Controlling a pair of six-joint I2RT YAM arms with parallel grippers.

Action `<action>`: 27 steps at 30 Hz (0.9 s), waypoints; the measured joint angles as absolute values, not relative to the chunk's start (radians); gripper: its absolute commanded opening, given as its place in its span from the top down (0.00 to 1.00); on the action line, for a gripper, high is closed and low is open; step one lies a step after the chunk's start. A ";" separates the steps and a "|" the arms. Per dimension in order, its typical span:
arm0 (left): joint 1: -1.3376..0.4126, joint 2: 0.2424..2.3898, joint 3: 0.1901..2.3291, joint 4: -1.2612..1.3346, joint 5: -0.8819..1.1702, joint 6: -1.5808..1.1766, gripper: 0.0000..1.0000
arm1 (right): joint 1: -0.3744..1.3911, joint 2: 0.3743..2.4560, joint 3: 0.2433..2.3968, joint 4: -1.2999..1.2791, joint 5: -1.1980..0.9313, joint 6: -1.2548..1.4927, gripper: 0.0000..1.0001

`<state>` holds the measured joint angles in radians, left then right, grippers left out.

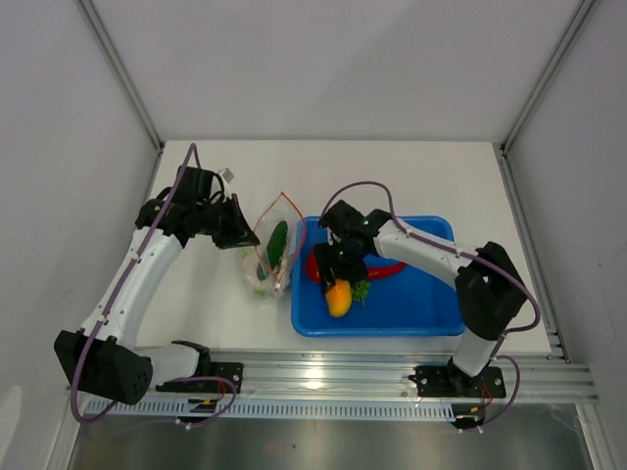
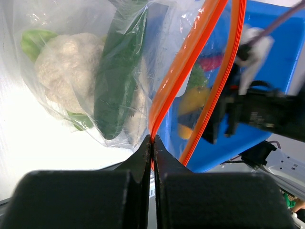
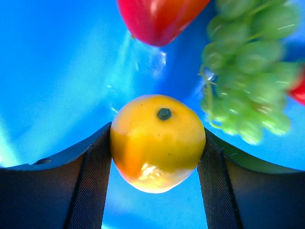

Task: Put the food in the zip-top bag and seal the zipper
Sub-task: Pick up the fake fruit from the bin, then place the fake fruit in the zipper food storage bag.

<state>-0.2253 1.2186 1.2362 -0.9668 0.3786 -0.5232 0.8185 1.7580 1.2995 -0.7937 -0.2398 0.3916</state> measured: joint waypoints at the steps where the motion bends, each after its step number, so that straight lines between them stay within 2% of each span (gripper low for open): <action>1: -0.225 1.219 1.236 -0.967 0.379 -0.523 1.00 | 0.806 1.741 1.319 -0.804 -0.230 0.392 1.00; 11: -0.225 1.218 1.236 -0.967 0.381 -0.523 0.99 | 0.731 1.674 1.665 -0.878 -0.165 0.396 1.00; 16: -0.225 1.216 1.236 -0.967 0.389 -0.523 0.99 | 0.731 1.681 1.828 -0.830 -0.198 0.433 1.00; 24: -0.225 1.216 1.236 -0.967 0.397 -0.524 1.00 | 0.754 1.836 1.954 -0.723 -0.287 0.509 1.00; 27: -0.225 1.216 1.237 -0.968 0.398 -0.524 1.00 | 0.788 1.890 1.958 -0.731 -0.288 0.509 0.96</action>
